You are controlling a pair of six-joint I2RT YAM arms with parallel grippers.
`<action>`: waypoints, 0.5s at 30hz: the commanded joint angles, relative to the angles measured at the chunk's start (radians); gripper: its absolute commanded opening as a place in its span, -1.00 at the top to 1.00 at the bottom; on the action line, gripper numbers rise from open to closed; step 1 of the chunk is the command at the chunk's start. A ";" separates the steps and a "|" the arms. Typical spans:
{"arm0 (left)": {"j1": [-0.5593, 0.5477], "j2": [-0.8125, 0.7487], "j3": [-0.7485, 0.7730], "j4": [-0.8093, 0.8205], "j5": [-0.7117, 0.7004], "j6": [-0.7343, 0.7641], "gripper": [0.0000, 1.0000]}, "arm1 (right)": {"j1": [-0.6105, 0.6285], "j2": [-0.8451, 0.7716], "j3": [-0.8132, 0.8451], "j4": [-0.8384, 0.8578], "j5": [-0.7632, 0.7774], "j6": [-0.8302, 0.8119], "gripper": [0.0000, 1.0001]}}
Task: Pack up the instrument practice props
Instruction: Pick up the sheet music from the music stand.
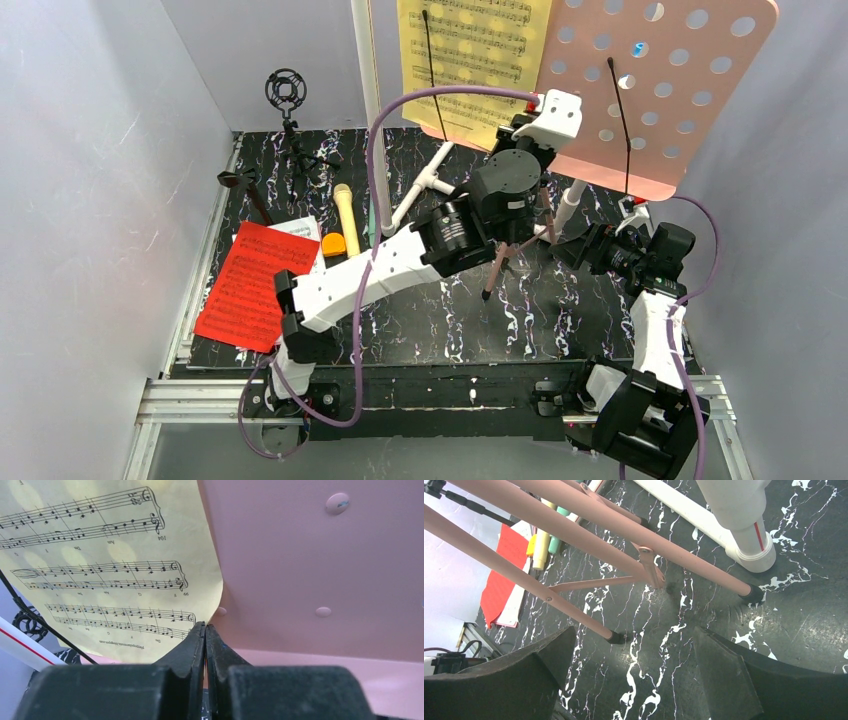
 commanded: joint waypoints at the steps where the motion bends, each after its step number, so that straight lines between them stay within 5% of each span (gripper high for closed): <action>1: 0.006 -0.145 -0.049 -0.050 0.090 -0.108 1.00 | 0.003 -0.019 -0.005 0.015 -0.021 -0.022 -0.93; 15: 0.006 -0.407 -0.262 -0.176 0.577 -0.339 1.00 | 0.004 -0.024 -0.007 0.016 -0.016 -0.028 -0.94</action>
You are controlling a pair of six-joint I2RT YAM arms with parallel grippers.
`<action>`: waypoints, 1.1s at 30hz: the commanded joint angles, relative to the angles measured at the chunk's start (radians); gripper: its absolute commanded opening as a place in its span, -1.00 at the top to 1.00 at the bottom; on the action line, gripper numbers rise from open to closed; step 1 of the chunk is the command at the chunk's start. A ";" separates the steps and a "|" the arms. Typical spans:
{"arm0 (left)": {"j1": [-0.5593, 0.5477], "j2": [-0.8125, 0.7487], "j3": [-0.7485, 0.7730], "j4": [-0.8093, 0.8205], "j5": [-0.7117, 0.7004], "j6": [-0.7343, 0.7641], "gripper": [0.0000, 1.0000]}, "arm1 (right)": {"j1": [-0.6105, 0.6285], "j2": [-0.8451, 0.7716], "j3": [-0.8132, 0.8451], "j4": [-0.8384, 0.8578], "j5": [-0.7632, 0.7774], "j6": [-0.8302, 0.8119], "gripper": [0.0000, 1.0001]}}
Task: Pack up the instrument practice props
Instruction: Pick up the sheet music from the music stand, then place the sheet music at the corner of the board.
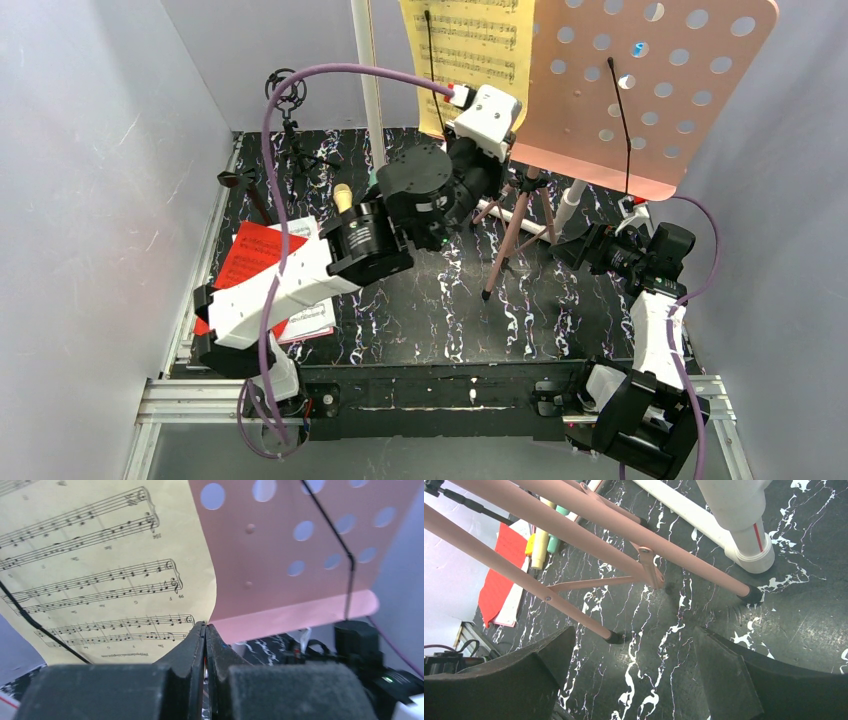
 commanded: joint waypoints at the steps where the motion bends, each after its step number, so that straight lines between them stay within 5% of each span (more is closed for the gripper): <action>1: 0.005 -0.098 -0.055 -0.017 0.206 -0.089 1.00 | 0.003 -0.022 -0.007 0.015 -0.016 -0.018 -0.94; 10: 0.004 -0.243 -0.162 -0.072 0.443 -0.154 1.00 | 0.003 -0.020 -0.010 0.017 -0.012 -0.020 -0.94; 22: 0.004 -0.500 -0.329 -0.322 0.512 -0.267 1.00 | 0.003 0.006 -0.012 0.018 -0.003 -0.027 -0.94; 33: 0.005 -0.692 -0.528 -0.597 0.239 -0.336 1.00 | 0.004 0.036 -0.013 0.018 0.023 -0.042 -0.94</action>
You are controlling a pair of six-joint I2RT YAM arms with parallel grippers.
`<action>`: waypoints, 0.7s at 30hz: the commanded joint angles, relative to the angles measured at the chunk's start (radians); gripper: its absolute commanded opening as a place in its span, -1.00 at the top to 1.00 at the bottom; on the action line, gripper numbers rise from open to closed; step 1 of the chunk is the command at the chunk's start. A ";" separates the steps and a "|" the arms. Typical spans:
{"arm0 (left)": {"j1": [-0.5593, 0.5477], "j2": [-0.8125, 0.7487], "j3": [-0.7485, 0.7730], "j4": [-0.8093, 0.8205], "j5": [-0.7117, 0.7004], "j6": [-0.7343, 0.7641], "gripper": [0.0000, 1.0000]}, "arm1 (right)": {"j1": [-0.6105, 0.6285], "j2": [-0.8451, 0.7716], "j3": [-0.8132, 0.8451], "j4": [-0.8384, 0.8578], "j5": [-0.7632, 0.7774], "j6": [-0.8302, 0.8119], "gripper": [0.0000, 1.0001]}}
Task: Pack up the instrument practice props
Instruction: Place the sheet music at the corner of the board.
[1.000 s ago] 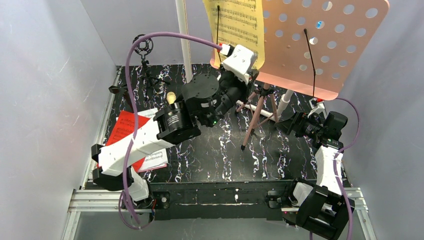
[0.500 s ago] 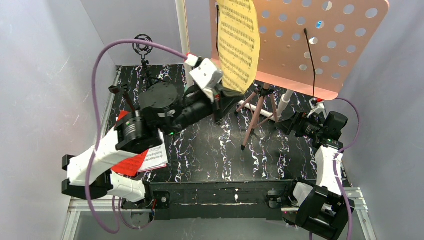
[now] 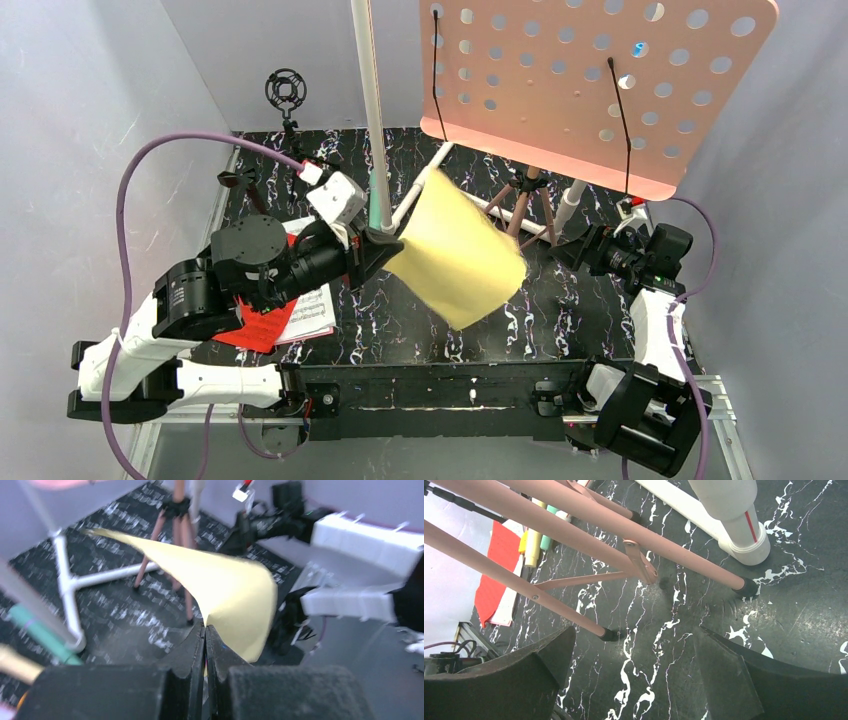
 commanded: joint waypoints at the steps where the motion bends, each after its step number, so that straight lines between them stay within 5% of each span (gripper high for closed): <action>1: 0.005 -0.049 -0.058 -0.192 -0.185 -0.046 1.00 | 0.003 0.013 -0.004 0.018 0.012 -0.030 -0.94; 7: 0.043 -0.072 -0.110 -0.430 -0.374 -0.096 1.00 | 0.004 0.028 -0.003 0.017 0.024 -0.037 -0.94; 21: 0.441 0.075 -0.145 -0.755 -0.459 0.008 1.00 | 0.003 0.031 -0.001 0.012 0.041 -0.050 -0.95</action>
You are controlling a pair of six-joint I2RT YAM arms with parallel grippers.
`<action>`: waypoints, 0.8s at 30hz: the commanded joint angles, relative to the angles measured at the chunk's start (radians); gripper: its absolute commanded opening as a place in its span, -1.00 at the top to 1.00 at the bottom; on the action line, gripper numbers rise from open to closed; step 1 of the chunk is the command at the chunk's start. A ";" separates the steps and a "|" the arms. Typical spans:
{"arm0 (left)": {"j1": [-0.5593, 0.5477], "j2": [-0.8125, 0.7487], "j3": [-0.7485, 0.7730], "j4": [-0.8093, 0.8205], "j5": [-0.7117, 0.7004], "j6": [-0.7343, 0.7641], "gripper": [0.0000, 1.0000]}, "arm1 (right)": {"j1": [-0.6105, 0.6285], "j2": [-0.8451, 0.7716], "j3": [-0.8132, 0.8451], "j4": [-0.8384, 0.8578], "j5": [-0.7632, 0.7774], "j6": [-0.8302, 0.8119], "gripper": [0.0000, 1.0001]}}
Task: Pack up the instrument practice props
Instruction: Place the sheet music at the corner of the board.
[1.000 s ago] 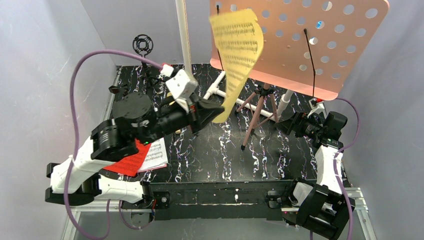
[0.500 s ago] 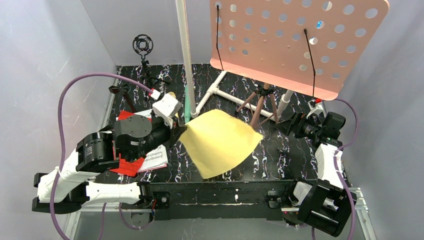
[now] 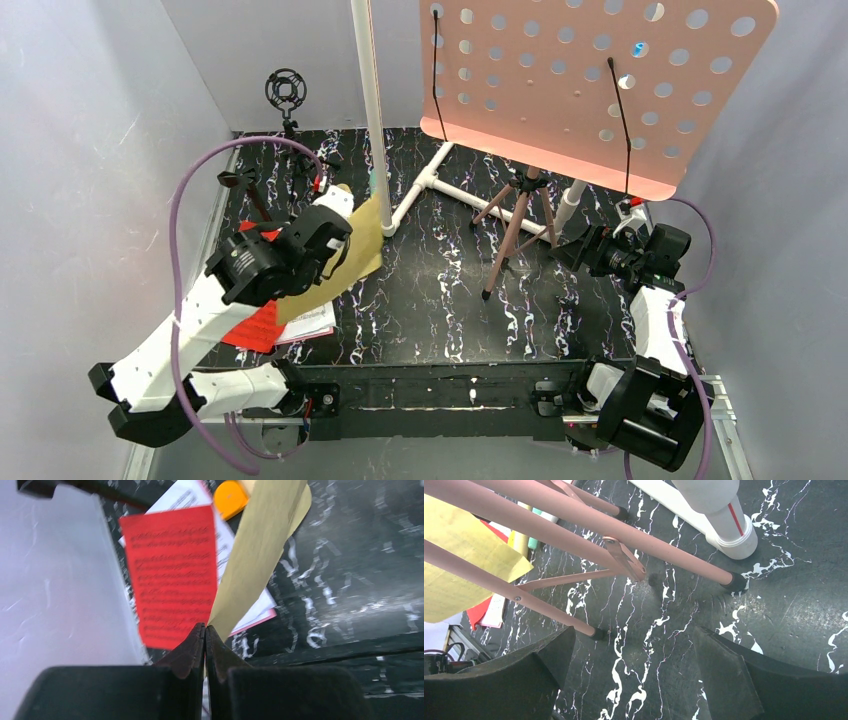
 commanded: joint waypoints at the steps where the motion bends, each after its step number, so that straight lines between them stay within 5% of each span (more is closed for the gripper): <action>1: 0.076 0.007 0.009 -0.114 -0.113 0.039 1.00 | 0.003 -0.003 0.003 0.012 0.007 -0.025 -0.95; 6: 0.152 -0.040 -0.025 -0.097 -0.241 0.099 1.00 | 0.004 -0.003 0.004 0.011 0.003 -0.025 -0.95; 14: 0.280 -0.177 -0.203 0.151 -0.461 0.380 1.00 | 0.003 -0.004 0.005 0.009 -0.002 -0.027 -0.95; 24: 0.327 -0.356 -0.293 0.848 -0.609 1.038 1.00 | 0.004 -0.002 0.005 0.010 -0.005 -0.028 -0.95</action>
